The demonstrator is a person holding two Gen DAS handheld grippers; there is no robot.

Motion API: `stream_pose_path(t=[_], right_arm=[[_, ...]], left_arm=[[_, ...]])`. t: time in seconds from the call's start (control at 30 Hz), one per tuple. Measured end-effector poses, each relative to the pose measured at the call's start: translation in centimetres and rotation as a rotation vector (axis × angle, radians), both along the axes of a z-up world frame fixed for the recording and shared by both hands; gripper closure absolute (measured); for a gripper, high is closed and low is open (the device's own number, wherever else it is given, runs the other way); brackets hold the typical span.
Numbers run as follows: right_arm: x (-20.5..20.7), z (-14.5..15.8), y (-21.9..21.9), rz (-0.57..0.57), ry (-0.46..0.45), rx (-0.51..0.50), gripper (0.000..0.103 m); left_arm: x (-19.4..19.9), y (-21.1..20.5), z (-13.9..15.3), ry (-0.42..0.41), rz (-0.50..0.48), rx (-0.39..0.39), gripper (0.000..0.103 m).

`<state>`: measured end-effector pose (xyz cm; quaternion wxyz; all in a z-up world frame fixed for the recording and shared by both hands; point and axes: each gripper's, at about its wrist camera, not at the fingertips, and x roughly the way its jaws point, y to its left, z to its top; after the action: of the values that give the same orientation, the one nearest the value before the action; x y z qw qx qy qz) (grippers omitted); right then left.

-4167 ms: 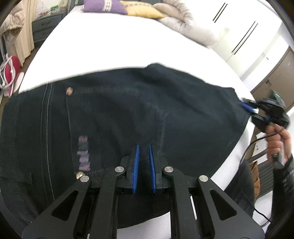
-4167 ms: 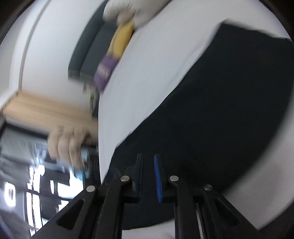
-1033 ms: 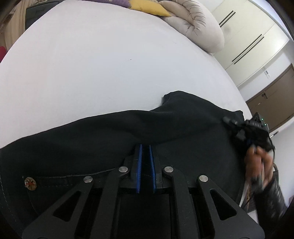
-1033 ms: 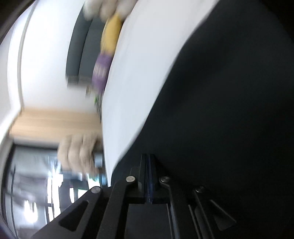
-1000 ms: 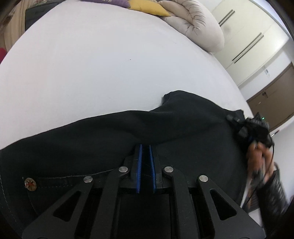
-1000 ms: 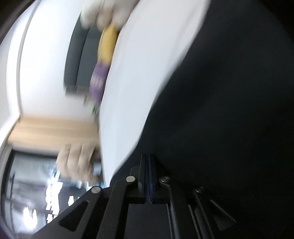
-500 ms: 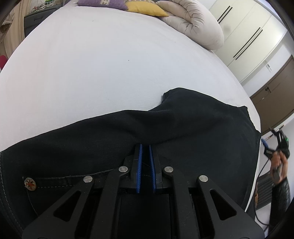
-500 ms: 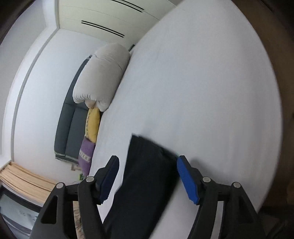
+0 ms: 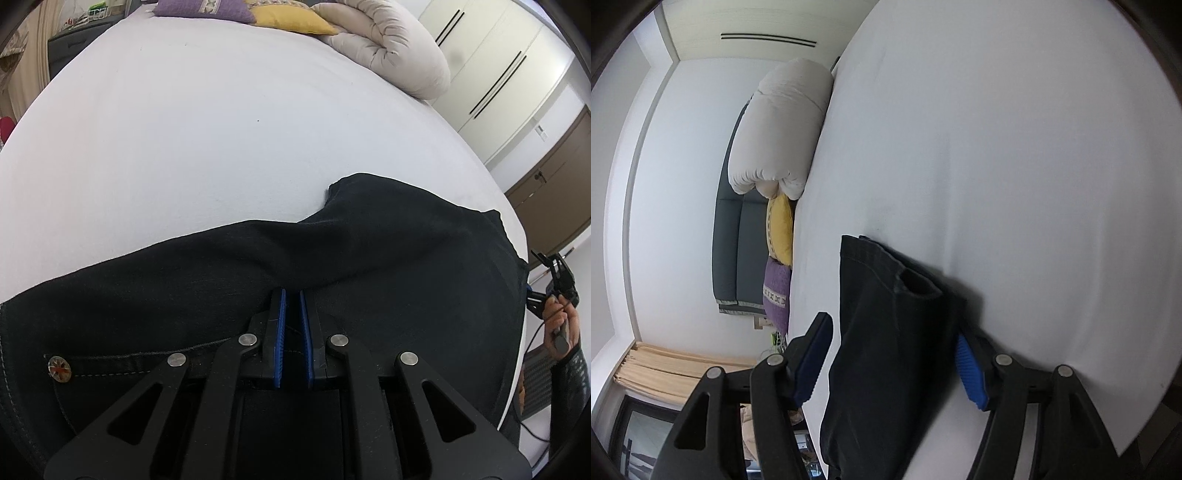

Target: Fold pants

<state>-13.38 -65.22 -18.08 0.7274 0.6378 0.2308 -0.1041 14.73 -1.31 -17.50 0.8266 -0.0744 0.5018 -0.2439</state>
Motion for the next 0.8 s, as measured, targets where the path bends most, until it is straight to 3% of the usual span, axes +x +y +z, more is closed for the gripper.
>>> stream_pose_path(t=[0.17,0.2,0.23,0.33,0.43,0.57,0.67,0.8], right_arm=[[2.1,-0.3,-0.1,0.044,0.026,-0.002,0.067],[2.1,-0.6,-0.2,0.043,0.026,0.008,0.083],[2.1,-1.2,-0.5,0.035,0.020,0.035,0.092],[2.0,-2.0,-0.5,0.012,-0.014,0.073,0.094],[2.3,-0.6,0.6,0.015,0.026,-0.019,0.094],[4.3,4.2,4.6,0.082,0.064,-0.240,0.094],[7.0,8.6,11.7,0.242,0.112,-0.525,0.094],[9.1,9.6,23.1,0.479,0.158,-0.771,0.094]], left_arm=[[0.1,0.4,-0.3,0.007,0.002,-0.020,0.093],[0.1,0.4,-0.3,0.007,0.002,-0.022,0.093],[0.1,0.5,-0.4,0.008,0.002,-0.024,0.093],[0.1,0.5,-0.5,0.009,0.002,-0.027,0.093],[0.1,0.5,-0.5,0.010,0.001,-0.031,0.093],[0.1,0.6,-0.6,0.011,0.001,-0.038,0.093],[0.2,0.6,-0.8,0.011,0.001,-0.043,0.094],[0.2,0.7,-0.8,0.010,0.001,-0.049,0.094]])
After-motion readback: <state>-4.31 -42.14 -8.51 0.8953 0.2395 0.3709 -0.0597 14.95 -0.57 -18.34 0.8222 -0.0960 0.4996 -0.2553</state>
